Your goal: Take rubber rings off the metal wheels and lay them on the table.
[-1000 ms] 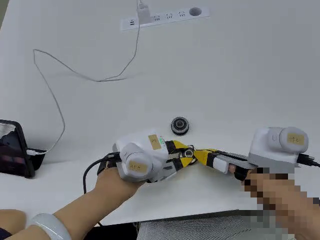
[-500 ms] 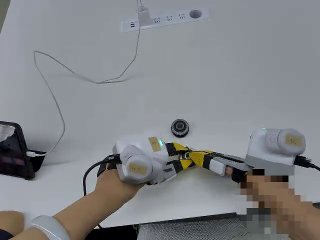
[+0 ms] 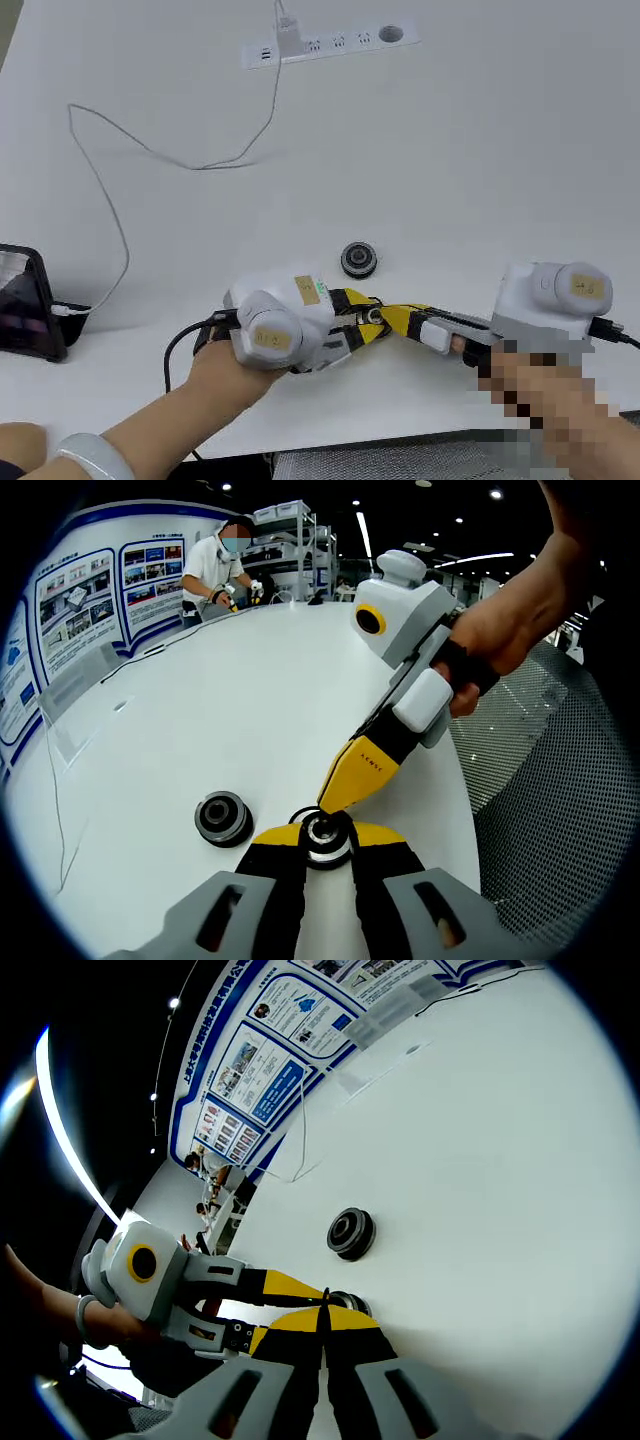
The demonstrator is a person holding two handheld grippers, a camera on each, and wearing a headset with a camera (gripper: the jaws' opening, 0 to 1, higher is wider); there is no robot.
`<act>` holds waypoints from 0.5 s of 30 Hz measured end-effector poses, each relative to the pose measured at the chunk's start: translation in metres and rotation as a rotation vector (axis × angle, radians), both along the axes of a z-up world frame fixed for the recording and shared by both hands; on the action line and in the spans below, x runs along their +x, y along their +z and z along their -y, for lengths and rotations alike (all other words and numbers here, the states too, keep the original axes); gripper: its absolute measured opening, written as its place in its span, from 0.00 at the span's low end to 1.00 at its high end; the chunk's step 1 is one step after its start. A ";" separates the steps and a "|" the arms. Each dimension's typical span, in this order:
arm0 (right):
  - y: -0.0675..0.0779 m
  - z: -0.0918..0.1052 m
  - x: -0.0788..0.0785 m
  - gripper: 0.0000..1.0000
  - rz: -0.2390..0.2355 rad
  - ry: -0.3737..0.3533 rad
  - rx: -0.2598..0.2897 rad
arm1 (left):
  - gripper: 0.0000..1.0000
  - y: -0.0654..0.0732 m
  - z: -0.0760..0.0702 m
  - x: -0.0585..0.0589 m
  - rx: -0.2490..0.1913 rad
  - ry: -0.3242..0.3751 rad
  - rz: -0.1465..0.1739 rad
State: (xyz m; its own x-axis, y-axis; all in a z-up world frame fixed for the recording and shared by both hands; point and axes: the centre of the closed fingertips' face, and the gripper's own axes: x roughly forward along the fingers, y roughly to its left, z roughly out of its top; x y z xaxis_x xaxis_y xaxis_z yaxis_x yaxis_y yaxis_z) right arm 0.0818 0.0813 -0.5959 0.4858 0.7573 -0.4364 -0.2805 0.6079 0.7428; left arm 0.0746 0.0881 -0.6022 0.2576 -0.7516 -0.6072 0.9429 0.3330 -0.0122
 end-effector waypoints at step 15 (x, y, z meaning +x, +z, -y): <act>0.001 -0.003 -0.001 0.02 -0.001 0.001 0.007 | 0.19 0.009 -0.008 0.002 -0.023 0.030 0.035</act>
State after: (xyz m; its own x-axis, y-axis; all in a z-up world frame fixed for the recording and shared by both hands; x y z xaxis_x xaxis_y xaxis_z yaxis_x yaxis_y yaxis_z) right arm 0.0811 0.0842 -0.5952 0.4846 0.7607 -0.4319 -0.2803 0.6027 0.7471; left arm 0.0763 0.0963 -0.5927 0.3011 -0.7569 -0.5800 0.9325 0.3610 0.0129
